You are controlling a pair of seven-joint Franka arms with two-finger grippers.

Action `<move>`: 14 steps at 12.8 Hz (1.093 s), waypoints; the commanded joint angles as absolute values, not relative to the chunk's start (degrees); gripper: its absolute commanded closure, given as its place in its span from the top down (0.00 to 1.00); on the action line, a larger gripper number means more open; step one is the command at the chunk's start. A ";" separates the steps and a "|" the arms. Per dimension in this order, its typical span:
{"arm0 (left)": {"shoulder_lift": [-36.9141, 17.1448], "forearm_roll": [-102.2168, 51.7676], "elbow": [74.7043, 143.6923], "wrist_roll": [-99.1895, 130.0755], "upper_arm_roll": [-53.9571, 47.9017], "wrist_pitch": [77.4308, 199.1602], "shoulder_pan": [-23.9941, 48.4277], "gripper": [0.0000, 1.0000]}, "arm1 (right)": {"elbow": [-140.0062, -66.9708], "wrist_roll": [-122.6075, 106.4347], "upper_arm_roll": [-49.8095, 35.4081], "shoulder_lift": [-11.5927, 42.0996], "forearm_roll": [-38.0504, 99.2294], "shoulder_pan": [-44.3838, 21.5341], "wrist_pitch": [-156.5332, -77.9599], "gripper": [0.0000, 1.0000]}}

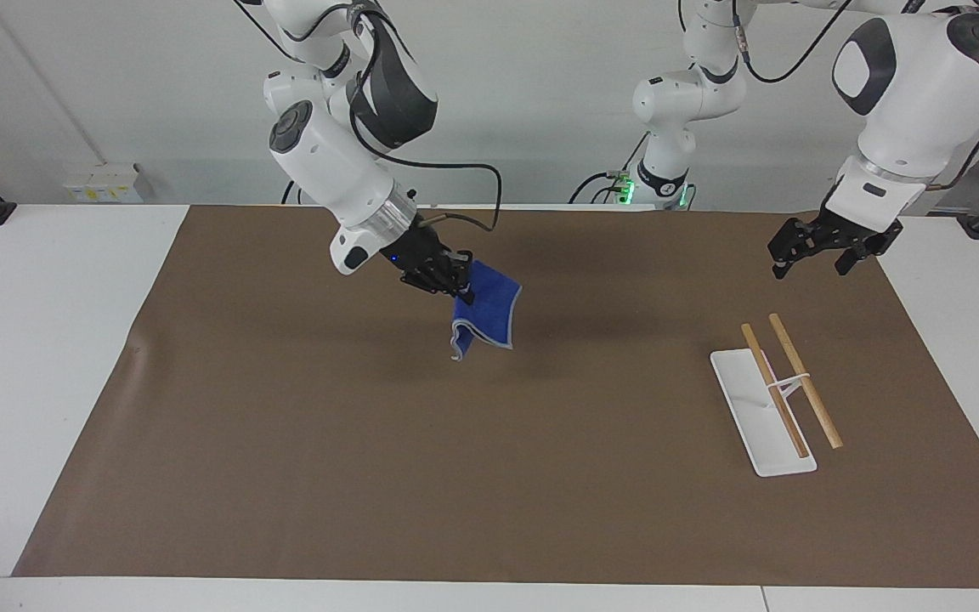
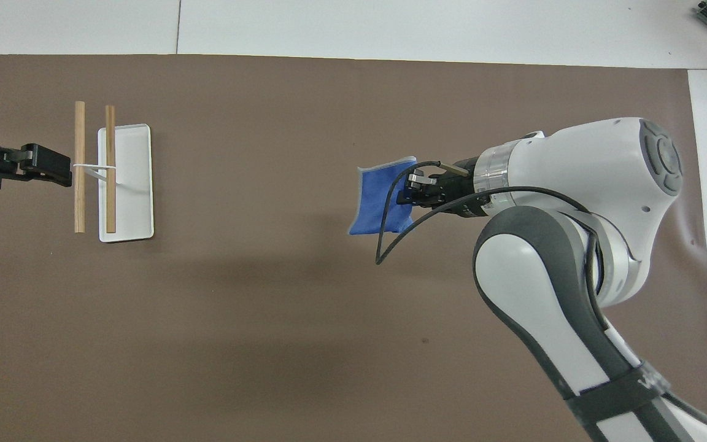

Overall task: Right arm passes towel to left arm to hang
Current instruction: 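Lift the blue towel with the right gripper toward the table center, then reach the left gripper toward the towel held by the right gripper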

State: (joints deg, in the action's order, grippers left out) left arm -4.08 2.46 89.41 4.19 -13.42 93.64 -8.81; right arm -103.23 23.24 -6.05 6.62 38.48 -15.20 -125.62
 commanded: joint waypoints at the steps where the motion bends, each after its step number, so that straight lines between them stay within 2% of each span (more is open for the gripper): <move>1: -1.68 2.20 91.49 3.96 -13.54 93.16 -8.36 1.00 | -101.69 26.36 -6.15 8.26 46.46 -17.39 -131.98 0.00; 5: -1.06 1.67 92.89 4.21 -13.98 95.18 -8.44 1.00 | -101.69 35.14 -6.15 8.70 47.81 -21.79 -138.15 0.00; 7: 1.48 -0.59 99.80 6.14 -14.24 103.66 -8.17 1.00 | -101.69 35.33 -6.15 9.14 48.08 -21.71 -138.16 0.00; 9: 4.73 -11.90 107.72 12.10 -14.24 113.07 -8.09 1.00 | -101.78 35.25 -6.15 9.31 48.08 -21.62 -138.16 0.00; 14: 6.07 -16.08 115.21 36.85 -14.24 131.17 4.46 1.00 | -101.87 35.33 -6.15 9.32 48.08 -21.27 -137.46 0.00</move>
State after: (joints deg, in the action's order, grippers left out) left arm 3.62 -14.85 110.58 27.87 -15.00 124.18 -0.29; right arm -102.82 35.11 -5.71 8.71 46.36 -21.88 -137.78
